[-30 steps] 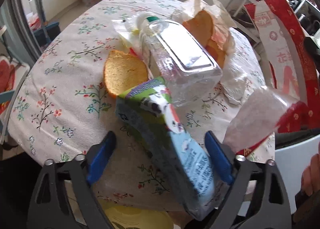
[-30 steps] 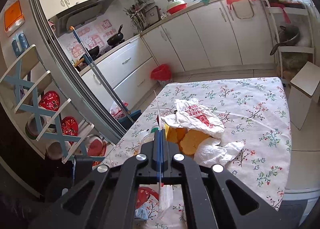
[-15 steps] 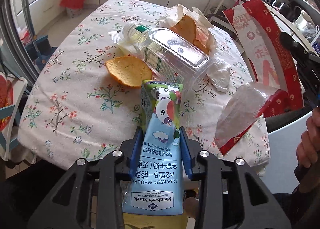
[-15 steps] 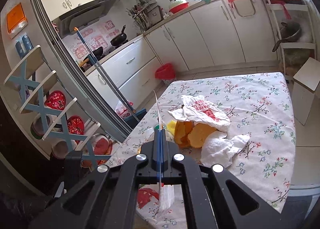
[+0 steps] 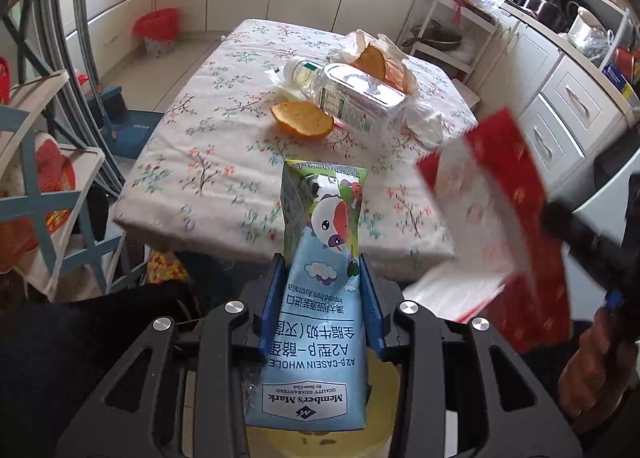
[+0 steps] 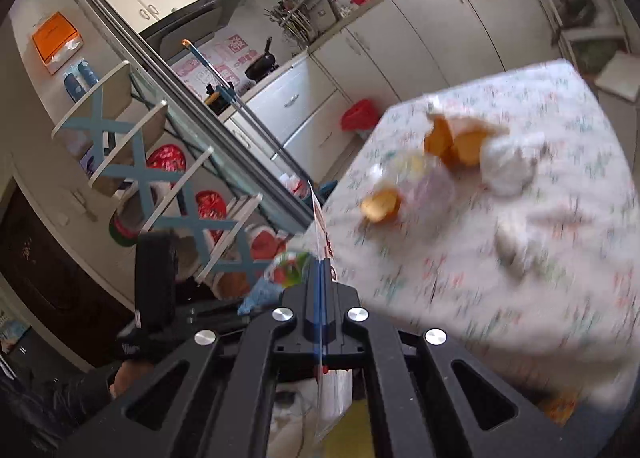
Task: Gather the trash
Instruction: 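Carry the milk carton and red bag down and drop them into the yellow basin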
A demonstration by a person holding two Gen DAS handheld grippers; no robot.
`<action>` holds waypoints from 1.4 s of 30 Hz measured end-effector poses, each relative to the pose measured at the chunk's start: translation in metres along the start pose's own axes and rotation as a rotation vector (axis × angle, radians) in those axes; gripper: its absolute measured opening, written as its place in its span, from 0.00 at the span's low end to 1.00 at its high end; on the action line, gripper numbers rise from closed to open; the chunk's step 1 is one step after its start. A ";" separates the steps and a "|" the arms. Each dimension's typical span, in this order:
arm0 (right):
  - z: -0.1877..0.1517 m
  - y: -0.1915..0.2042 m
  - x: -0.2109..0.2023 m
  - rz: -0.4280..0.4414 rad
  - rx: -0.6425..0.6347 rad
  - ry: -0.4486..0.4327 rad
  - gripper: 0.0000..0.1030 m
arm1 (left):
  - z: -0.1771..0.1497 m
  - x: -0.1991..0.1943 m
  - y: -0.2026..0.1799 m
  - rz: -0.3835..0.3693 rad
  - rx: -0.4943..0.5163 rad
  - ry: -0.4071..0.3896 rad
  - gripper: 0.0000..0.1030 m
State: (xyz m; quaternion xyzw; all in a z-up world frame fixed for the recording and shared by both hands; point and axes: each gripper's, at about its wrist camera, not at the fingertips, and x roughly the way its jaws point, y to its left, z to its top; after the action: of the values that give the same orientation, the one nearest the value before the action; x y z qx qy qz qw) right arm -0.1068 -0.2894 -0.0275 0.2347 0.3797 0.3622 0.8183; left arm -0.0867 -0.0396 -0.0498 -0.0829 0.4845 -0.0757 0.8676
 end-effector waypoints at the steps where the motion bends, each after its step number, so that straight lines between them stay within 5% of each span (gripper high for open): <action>1: -0.013 0.002 0.000 -0.003 0.021 0.016 0.01 | -0.008 -0.004 0.001 -0.002 0.008 0.004 0.33; 8: -0.088 -0.003 0.012 -0.061 0.191 0.171 0.01 | -0.048 -0.008 0.003 -0.026 0.033 0.066 0.33; 17: -0.117 0.000 0.035 -0.186 0.218 0.310 0.01 | -0.087 -0.001 0.001 -0.043 0.057 0.134 0.33; 24: -0.131 -0.011 0.049 -0.300 0.229 0.417 0.01 | -0.117 0.032 -0.001 -0.076 0.050 0.297 0.33; 29: -0.131 -0.019 0.044 -0.325 0.257 0.395 0.07 | -0.122 0.032 -0.005 -0.058 0.077 0.300 0.36; 32: -0.132 -0.019 0.039 -0.349 0.251 0.369 0.44 | -0.121 0.028 -0.007 -0.031 0.096 0.281 0.43; 42: -0.124 -0.012 0.034 -0.351 0.221 0.286 0.45 | -0.112 0.008 -0.017 0.074 0.179 0.140 0.59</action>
State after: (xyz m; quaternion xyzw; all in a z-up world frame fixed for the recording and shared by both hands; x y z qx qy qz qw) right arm -0.1846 -0.2571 -0.1260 0.1995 0.5639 0.2007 0.7758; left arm -0.1792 -0.0663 -0.1110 0.0183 0.5378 -0.0919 0.8378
